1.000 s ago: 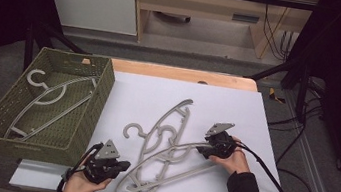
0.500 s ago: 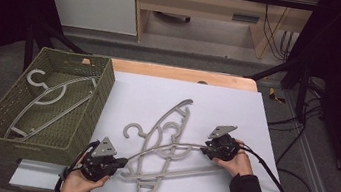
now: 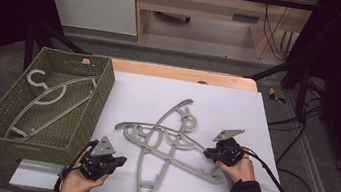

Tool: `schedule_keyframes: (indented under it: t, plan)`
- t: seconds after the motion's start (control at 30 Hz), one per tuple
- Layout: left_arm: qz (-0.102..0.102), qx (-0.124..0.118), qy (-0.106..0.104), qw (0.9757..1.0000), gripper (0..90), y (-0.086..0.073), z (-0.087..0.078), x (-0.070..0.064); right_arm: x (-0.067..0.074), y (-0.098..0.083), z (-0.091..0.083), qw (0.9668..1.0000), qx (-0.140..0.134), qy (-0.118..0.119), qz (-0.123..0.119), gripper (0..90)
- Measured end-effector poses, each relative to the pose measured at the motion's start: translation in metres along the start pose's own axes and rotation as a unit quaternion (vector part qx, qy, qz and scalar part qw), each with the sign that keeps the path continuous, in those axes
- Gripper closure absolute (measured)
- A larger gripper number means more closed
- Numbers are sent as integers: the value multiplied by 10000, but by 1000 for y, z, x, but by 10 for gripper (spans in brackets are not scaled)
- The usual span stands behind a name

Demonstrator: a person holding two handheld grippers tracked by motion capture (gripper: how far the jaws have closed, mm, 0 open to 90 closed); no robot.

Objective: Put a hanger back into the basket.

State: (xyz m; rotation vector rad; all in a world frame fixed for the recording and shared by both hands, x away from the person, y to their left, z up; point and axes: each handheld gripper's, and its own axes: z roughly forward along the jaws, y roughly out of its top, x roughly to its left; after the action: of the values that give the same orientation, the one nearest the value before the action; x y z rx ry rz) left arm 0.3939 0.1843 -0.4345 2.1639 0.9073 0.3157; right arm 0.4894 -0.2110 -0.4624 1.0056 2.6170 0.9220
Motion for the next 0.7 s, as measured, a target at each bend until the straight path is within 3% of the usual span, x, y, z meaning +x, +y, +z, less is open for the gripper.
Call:
schedule_keyframes:
  t: [0.17, 0.27, 0.33, 0.37, 0.43, 0.5, 0.63, 0.7]
  plan:
    - [-38, -1, 52, 10000, 897, 0, 1, 2, 8, -3, 0, 9998, -94, -19, 185, 818]
    - [-56, -3, 69, 10000, 897, -1, 0, 3, 13, -3, 0, 9982, -278, -56, 531, 817]
    - [-55, -2, 76, 10000, 897, 0, 0, 3, 14, -3, 0, 9976, -335, -67, 607, 817]
    - [-52, -2, 88, 9999, 897, -1, 0, 3, 18, -3, 1, 9956, -344, -109, 864, 817]
    - [-66, 0, 93, 9999, 897, -1, 0, 4, 19, -3, 2, 9956, -340, -171, 854, 817]
    - [-74, -6, 109, 9999, 897, -1, 1, 5, 26, -3, 5, 9926, -386, -281, 1112, 817]
    - [-79, -7, 123, 9999, 897, -1, 0, 5, 29, -5, 5, 9929, -455, -275, 1060, 797]
    - [-80, -39, 132, 9999, 897, -2, 0, 5, 30, -6, 2, 9929, -599, -218, 1002, 666]
